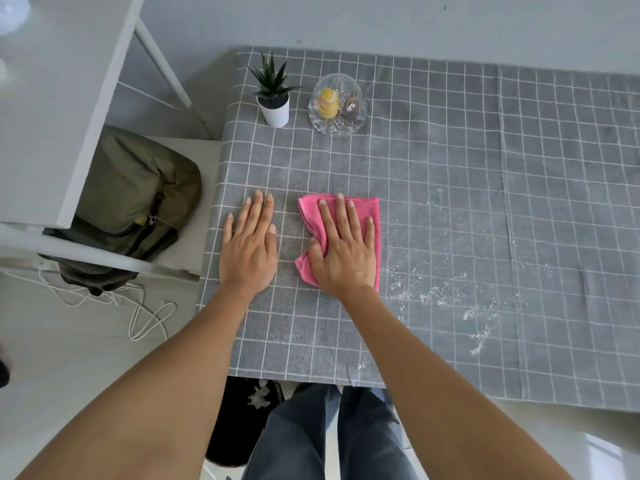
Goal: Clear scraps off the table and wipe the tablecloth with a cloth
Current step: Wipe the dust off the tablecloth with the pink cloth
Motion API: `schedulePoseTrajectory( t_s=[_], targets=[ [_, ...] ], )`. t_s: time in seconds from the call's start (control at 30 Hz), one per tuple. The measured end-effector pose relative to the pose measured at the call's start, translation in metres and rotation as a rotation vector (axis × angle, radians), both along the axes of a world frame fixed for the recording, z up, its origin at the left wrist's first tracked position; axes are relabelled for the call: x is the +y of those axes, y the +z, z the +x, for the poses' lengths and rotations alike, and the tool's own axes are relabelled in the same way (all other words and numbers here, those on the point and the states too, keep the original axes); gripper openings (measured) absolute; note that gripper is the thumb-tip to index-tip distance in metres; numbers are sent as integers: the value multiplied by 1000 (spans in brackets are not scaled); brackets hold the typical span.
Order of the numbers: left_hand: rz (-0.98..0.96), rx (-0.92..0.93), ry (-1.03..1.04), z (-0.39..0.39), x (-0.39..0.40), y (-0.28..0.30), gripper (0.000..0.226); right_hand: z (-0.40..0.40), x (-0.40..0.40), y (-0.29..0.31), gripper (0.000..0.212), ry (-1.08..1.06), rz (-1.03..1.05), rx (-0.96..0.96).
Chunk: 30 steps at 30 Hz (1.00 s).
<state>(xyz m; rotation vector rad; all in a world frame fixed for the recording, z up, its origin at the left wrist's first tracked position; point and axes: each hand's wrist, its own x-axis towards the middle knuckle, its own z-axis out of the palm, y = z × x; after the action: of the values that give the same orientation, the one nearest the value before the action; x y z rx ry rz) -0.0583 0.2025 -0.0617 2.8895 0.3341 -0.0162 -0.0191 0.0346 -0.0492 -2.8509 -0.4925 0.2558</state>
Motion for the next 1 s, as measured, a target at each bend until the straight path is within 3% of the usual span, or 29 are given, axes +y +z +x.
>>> schedulePoseTrajectory(
  t_s=[0.23, 0.57, 0.73, 0.87, 1.0],
  targets=[
    [-11, -9, 0, 2, 2, -3, 54, 6, -38, -3, 64, -115, -35, 27],
    [-27, 13, 7, 2, -1, -2, 54, 3, -8, 0, 65, -229, -14, 67],
    [-52, 29, -28, -15, -38, -1, 55, 3, -12, 1, 61, -211, 22, 70],
    [-31, 34, -34, -24, -38, -1, 55, 3, -31, 1, 64, -180, 8, 46],
    [-15, 41, -7, -33, -21, -2, 55, 5, -71, -1, 66, -315, -32, 27]
  ],
)
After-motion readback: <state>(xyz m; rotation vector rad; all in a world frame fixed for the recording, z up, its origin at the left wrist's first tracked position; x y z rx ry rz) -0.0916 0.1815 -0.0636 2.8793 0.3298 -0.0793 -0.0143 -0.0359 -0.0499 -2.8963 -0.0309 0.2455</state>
